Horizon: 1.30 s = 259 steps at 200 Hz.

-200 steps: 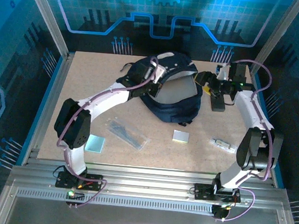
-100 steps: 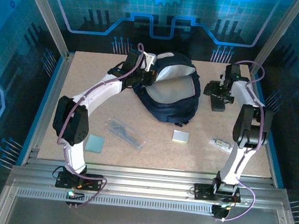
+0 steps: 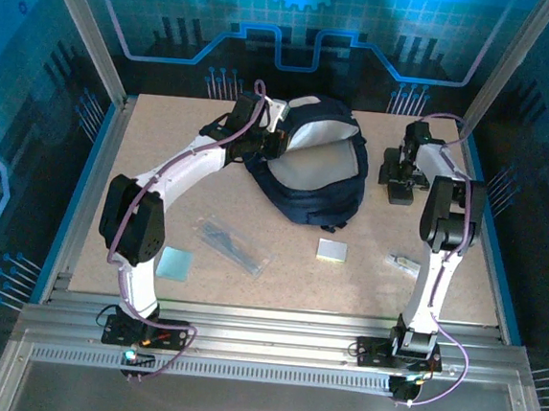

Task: Pack the student bag

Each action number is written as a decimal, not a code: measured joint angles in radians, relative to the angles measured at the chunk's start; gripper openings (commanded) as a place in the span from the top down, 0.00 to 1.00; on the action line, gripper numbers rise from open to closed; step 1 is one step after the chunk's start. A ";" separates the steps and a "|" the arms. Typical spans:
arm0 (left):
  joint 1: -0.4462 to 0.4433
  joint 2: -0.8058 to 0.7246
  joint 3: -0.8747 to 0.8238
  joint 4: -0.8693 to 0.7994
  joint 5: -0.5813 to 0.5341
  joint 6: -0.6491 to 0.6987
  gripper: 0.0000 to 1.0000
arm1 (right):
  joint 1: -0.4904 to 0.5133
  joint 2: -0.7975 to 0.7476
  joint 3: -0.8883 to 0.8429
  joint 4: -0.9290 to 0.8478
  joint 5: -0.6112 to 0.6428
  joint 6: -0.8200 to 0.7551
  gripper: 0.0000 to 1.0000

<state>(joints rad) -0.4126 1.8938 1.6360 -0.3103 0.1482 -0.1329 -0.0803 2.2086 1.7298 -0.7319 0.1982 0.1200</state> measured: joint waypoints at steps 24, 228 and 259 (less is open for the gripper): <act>0.000 0.000 0.000 0.000 0.000 0.000 1.00 | -0.001 0.014 0.000 -0.005 -0.012 -0.016 0.24; -0.003 0.039 0.000 0.001 0.018 -0.023 0.45 | 0.095 -0.587 -0.376 -0.057 -0.406 0.135 0.49; -0.003 0.060 0.019 0.000 0.018 -0.026 0.59 | 0.173 -0.579 -0.378 -0.086 -0.425 0.135 0.49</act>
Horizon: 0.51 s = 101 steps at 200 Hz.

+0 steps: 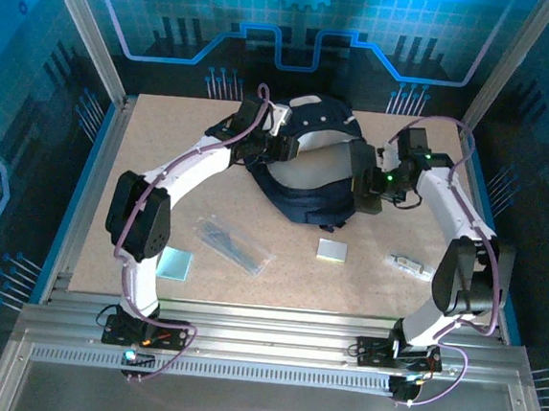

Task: Pack the student bag

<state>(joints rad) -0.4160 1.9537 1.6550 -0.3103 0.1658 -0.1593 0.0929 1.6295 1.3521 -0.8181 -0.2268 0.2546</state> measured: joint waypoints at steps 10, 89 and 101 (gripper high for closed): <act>0.000 0.014 0.016 -0.008 0.000 0.009 0.69 | 0.023 0.020 0.008 -0.007 -0.003 0.000 0.50; -0.010 0.065 0.085 -0.060 -0.018 0.035 1.00 | 0.149 0.258 0.208 -0.069 -0.018 -0.013 0.49; -0.019 0.051 0.068 -0.055 -0.031 0.035 1.00 | 0.159 0.294 0.269 -0.091 -0.015 -0.020 0.45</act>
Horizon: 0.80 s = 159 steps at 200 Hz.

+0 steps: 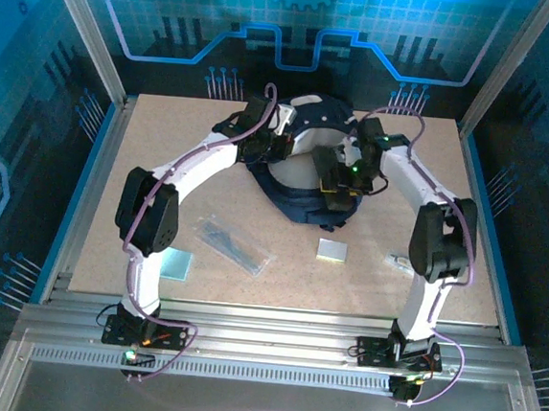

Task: Pack the student bag

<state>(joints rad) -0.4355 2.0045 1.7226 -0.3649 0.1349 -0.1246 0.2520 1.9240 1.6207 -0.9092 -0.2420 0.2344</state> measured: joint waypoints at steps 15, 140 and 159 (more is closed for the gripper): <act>-0.014 -0.037 -0.053 0.019 -0.013 -0.001 1.00 | 0.017 0.052 0.082 -0.034 0.011 -0.010 0.35; -0.034 -0.099 -0.122 0.072 -0.026 -0.061 1.00 | 0.057 -0.295 -0.201 0.048 0.161 0.095 0.36; -0.042 -0.104 -0.122 0.072 -0.026 -0.062 1.00 | 0.058 -0.393 -0.341 0.098 0.158 0.146 0.48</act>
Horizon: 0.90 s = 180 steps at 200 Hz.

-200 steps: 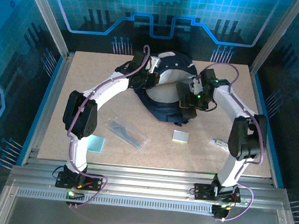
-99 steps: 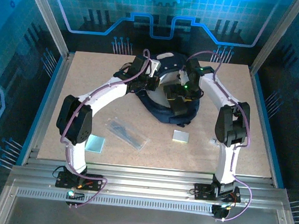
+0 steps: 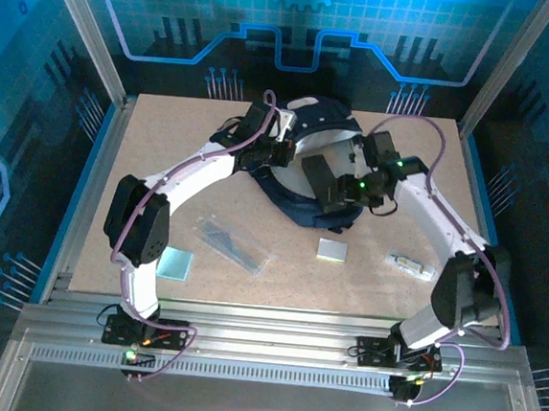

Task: Pack the student bag

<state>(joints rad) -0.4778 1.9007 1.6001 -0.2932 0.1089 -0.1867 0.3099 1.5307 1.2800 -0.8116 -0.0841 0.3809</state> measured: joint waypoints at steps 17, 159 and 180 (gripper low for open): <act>-0.006 -0.008 0.000 0.000 0.000 -0.001 1.00 | 0.010 -0.042 -0.107 0.047 -0.016 0.039 0.55; -0.044 -0.053 0.000 -0.016 0.005 -0.006 1.00 | 0.052 0.287 -0.087 0.618 -0.009 0.107 0.70; -0.053 -0.056 0.000 -0.017 0.012 -0.014 1.00 | 0.060 0.326 -0.074 0.694 0.006 0.097 0.70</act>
<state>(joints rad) -0.5304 1.8446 1.6001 -0.3099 0.1211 -0.2005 0.3698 1.8565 1.2064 -0.1173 -0.0780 0.4774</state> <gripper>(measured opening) 0.061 0.298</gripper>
